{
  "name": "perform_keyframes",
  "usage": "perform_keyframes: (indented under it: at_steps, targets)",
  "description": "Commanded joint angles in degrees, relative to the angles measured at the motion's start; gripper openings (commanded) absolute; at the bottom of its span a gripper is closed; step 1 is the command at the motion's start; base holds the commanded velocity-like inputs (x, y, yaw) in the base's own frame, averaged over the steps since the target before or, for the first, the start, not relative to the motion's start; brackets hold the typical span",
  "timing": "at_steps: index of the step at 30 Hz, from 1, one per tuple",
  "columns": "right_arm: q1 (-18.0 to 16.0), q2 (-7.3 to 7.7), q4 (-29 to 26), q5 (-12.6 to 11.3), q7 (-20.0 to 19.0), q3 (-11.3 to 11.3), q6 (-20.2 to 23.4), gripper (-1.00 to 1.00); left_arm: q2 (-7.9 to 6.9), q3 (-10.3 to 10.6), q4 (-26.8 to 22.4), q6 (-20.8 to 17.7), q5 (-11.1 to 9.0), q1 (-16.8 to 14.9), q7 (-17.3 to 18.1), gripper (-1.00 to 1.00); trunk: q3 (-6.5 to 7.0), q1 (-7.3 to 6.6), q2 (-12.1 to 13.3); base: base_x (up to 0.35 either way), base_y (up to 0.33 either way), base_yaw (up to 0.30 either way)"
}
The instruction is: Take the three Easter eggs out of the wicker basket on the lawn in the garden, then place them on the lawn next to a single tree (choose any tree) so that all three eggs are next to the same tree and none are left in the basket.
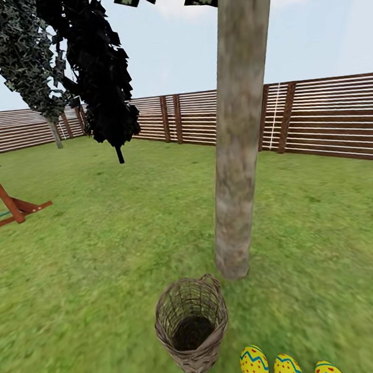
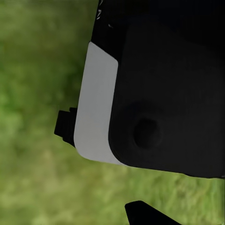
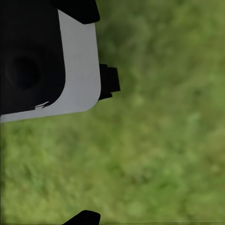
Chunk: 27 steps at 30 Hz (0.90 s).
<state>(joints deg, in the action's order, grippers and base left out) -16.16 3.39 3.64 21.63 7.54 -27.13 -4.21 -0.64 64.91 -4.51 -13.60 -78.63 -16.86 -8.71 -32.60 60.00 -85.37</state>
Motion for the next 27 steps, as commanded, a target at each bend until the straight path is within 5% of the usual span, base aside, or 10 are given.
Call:
perform_keyframes:
  at_steps: [1,27]
  targets:
    - [-0.1,0.11,0.26,0.54,0.33,-0.5,-0.44,1.0,-0.07,0.4,-0.23,-0.2,-0.48,-0.02,-0.51,1.0,-0.15,0.0,-0.03,0.0,0.0,0.0]
    - [-0.1,0.13,0.28,0.37,0.02,-0.66,-0.54,1.0,-0.76,0.34,0.07,-0.12,-0.41,-0.02,-0.5,1.0,-2.56,0.0,-0.03,0.0,0.0,-0.015]
